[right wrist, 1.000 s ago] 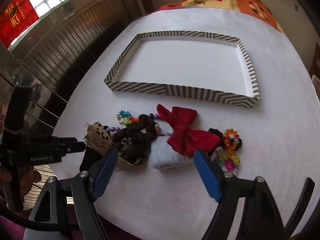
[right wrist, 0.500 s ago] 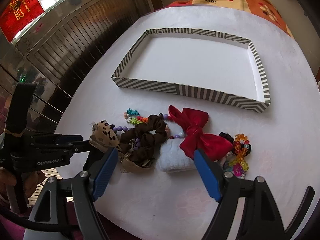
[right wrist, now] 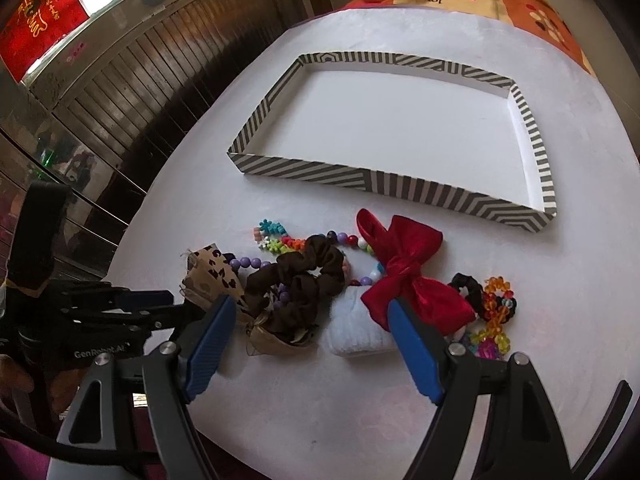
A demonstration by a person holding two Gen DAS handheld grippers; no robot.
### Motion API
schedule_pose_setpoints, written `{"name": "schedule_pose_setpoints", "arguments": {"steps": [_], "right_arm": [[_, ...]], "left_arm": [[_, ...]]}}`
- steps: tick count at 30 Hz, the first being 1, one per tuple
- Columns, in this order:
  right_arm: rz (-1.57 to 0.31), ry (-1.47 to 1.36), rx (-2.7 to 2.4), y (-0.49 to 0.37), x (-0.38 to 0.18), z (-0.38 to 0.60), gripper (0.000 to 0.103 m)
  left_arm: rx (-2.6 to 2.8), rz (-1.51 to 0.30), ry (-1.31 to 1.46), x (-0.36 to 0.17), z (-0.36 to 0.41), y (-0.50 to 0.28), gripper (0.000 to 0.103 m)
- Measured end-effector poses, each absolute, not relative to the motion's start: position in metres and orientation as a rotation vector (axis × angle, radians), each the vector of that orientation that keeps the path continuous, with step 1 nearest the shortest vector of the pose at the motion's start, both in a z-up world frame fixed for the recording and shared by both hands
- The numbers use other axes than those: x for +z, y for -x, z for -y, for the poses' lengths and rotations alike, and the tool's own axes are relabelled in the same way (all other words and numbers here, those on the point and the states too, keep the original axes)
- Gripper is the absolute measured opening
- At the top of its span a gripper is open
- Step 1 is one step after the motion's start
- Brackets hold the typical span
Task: Organize jewelry
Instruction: 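Lift the black headband with the left gripper while the right gripper grasps the brown scrunchie and leopard bow, then carry both held items into the striped tray and open both grippers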
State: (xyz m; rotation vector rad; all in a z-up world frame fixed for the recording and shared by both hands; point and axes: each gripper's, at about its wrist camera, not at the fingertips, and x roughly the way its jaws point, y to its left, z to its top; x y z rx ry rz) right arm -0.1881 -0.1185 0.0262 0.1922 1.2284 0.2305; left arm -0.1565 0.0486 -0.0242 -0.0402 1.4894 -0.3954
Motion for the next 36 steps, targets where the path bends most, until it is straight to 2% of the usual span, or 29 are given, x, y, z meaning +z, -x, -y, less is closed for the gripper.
{"name": "schedule_pose_setpoints", "arguments": {"steps": [11, 14, 15, 17, 18, 19, 22, 36], "right_arm": [[-1.276, -0.208, 0.231, 0.169, 0.009, 0.111, 0.082], [-1.288, -0.209, 0.235, 0.161, 0.001, 0.107, 0.078], [-1.29, -0.21, 0.241, 0.158, -0.003, 0.106, 0.074], [-1.304, -0.234, 0.257, 0.154, -0.012, 0.106, 0.058], [-1.318, -0.253, 0.261, 0.152, -0.019, 0.106, 0.043], [-1.318, -0.261, 0.265, 0.152, -0.02, 0.107, 0.032], [-1.282, -0.275, 0.298, 0.157, -0.013, 0.106, 0.022], [-1.08, -0.3, 0.354, 0.161, 0.075, 0.128, 0.02]], "left_arm": [[-0.399, -1.506, 0.01, -0.038, -0.037, 0.152, 0.013], [-0.4, -1.511, 0.022, -0.038, -0.037, 0.151, 0.013], [-0.401, -1.513, 0.026, -0.039, -0.037, 0.15, 0.013], [-0.408, -1.507, 0.035, -0.038, -0.037, 0.15, 0.009], [-0.41, -1.503, 0.037, -0.038, -0.038, 0.15, 0.005], [-0.409, -1.498, 0.04, -0.036, -0.042, 0.151, 0.003], [-0.413, -1.469, 0.064, -0.031, -0.047, 0.15, 0.0], [-0.354, -1.313, 0.109, 0.025, -0.079, 0.114, 0.0]]}}
